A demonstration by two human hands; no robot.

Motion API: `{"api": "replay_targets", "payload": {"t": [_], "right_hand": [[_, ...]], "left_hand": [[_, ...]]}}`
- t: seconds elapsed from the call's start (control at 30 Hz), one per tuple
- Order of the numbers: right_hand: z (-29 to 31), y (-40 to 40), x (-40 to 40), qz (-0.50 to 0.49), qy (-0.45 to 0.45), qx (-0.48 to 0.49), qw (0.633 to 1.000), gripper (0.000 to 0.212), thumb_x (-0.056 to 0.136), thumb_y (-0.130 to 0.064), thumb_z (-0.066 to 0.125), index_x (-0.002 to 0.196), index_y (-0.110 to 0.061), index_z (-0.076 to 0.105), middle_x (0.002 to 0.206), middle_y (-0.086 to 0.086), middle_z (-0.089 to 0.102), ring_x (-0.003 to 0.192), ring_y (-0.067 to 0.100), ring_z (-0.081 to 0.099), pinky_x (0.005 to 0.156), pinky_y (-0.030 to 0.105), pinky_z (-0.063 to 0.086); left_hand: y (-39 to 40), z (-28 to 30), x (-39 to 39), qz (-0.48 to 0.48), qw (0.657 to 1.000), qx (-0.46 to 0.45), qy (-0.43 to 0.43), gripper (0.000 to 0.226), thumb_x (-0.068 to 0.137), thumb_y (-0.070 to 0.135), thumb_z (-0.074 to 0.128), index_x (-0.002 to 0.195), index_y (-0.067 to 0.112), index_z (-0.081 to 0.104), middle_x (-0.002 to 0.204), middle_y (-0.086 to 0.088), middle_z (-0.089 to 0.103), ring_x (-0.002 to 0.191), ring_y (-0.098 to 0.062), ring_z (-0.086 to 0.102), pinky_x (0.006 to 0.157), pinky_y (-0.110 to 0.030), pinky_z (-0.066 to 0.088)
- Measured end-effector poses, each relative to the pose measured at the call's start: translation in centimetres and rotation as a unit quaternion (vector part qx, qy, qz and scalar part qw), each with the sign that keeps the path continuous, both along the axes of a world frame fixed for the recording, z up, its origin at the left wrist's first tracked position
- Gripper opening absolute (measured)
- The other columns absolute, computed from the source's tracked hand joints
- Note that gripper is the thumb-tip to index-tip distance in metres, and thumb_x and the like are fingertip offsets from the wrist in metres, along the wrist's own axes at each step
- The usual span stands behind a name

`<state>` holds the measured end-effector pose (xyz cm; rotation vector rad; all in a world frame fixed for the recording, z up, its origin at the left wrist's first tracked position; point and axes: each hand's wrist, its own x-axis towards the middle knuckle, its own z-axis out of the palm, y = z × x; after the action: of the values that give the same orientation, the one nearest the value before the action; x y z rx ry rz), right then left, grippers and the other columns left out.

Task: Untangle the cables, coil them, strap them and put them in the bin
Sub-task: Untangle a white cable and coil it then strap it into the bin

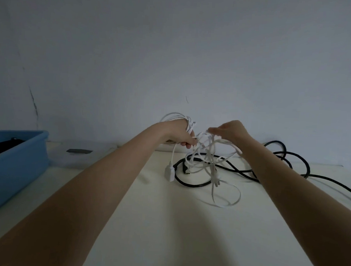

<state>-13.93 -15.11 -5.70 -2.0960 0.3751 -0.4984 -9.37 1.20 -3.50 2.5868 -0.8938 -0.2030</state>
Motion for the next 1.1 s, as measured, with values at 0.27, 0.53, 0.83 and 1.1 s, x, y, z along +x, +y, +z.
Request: {"api": "replay_targets", "payload": {"t": [0.27, 0.53, 0.83, 1.1], "right_hand": [[3.0, 3.4, -1.1, 0.122, 0.056, -0.195, 0.972, 0.044, 0.092, -0.040, 0.053, 0.092, 0.000, 0.072, 0.084, 0.008, 0.069, 0.060, 0.013, 0.051, 0.056, 0.017, 0.036], [1.2, 4.1, 0.1, 0.096, 0.058, 0.100, 0.989, 0.013, 0.085, -0.001, 0.059, 0.073, 0.003, 0.063, 0.072, 0.012, 0.061, 0.061, 0.017, 0.056, 0.062, 0.022, 0.049], [0.1, 3.1, -0.3, 0.163, -0.005, 0.285, 0.945, 0.017, 0.091, 0.002, 0.049, 0.078, 0.004, 0.060, 0.073, 0.011, 0.058, 0.060, 0.015, 0.054, 0.049, 0.018, 0.044], [0.3, 1.9, -1.0, 0.097, 0.030, 0.139, 0.985, 0.014, 0.085, -0.006, 0.055, 0.073, 0.000, 0.061, 0.062, 0.004, 0.054, 0.050, 0.011, 0.038, 0.047, 0.021, 0.031]], "left_hand": [[0.9, -0.6, 1.1, 0.081, 0.988, -0.119, 0.054, 0.027, 0.086, 0.009, 0.059, 0.059, 0.010, 0.060, 0.057, -0.002, 0.057, 0.063, -0.015, 0.051, 0.069, -0.027, 0.042], [1.6, -1.0, 0.6, 0.049, 0.958, -0.238, 0.153, 0.020, 0.092, 0.015, 0.058, 0.073, 0.009, 0.061, 0.062, -0.002, 0.060, 0.049, -0.007, 0.050, 0.051, -0.015, 0.041], [0.8, -1.4, 0.5, 0.154, 0.948, -0.256, 0.108, 0.024, 0.087, 0.023, 0.056, 0.072, 0.005, 0.060, 0.042, 0.005, 0.056, 0.033, -0.007, 0.038, 0.040, -0.014, 0.037], [0.9, -1.0, 0.7, 0.142, 0.906, -0.336, 0.215, 0.021, 0.085, 0.012, 0.053, 0.066, 0.006, 0.051, 0.031, 0.005, 0.038, 0.026, -0.009, 0.026, 0.051, -0.027, 0.031]]}}
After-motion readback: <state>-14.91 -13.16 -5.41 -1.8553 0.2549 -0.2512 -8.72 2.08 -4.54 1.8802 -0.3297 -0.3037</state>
